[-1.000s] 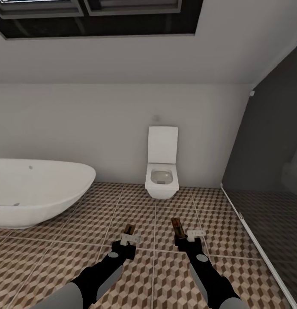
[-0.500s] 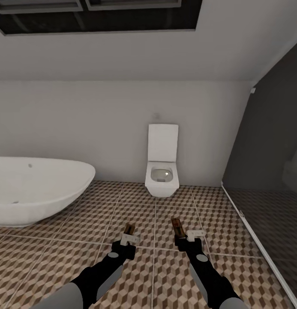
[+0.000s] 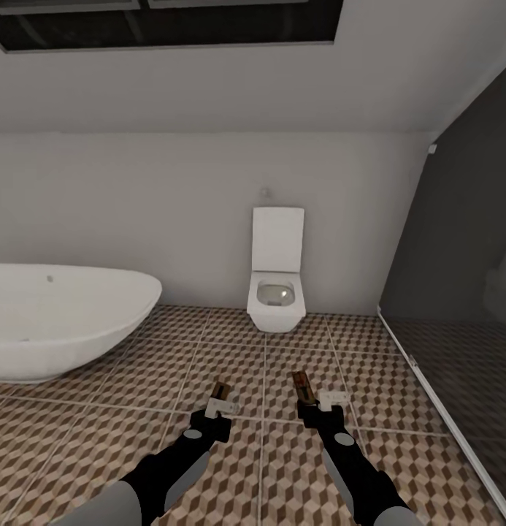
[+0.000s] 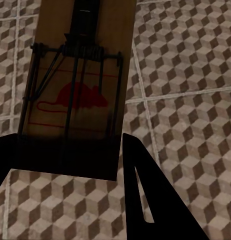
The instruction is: Take the four mousetraps from the cabinet in the bathroom and place them on the bathroom floor. Make sure all four end up on the same floor surface, and ensure that at least two of them are either under or directly next to the same bathroom sink.
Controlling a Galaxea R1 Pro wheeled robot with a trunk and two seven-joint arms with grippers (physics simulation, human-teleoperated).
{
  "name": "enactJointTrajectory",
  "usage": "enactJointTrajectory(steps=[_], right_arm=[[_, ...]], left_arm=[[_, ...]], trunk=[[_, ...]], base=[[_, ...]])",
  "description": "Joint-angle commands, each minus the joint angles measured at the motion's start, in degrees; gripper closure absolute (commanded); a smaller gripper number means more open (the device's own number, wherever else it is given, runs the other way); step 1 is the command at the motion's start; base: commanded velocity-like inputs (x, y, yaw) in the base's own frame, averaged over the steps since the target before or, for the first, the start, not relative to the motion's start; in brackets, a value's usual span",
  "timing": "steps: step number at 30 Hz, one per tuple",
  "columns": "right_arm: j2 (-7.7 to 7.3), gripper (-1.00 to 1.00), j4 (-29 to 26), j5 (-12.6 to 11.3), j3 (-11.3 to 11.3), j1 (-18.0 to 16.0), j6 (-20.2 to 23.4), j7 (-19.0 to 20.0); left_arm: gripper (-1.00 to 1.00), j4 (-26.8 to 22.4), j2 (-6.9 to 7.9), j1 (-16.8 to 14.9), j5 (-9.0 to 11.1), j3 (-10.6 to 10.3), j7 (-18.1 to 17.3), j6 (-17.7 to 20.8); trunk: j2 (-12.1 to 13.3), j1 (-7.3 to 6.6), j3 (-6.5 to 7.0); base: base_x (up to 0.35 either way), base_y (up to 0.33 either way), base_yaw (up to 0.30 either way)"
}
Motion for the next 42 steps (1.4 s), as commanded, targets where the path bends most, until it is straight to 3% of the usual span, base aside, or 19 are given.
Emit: enactJointTrajectory(steps=[1, 42], right_arm=[[-0.03, 1.0, 0.0, -0.2, 0.2, 0.0, 0.1, -0.4], [0.15, 1.0, 0.0, -0.1, 0.2, 0.0, 0.3, -0.6]], left_arm=[[1.0, -0.1, 0.05, -0.1, 0.2, -0.4, 0.6, 0.2], [1.0, -0.1, -0.02, -0.1, 0.2, -0.4, 0.6, 0.3]], trunk=[[-0.4, 0.22, -0.24], [-16.9, 9.23, -7.6]], base=[[0.0, 0.0, 0.0], [0.0, 0.0, 0.0]])
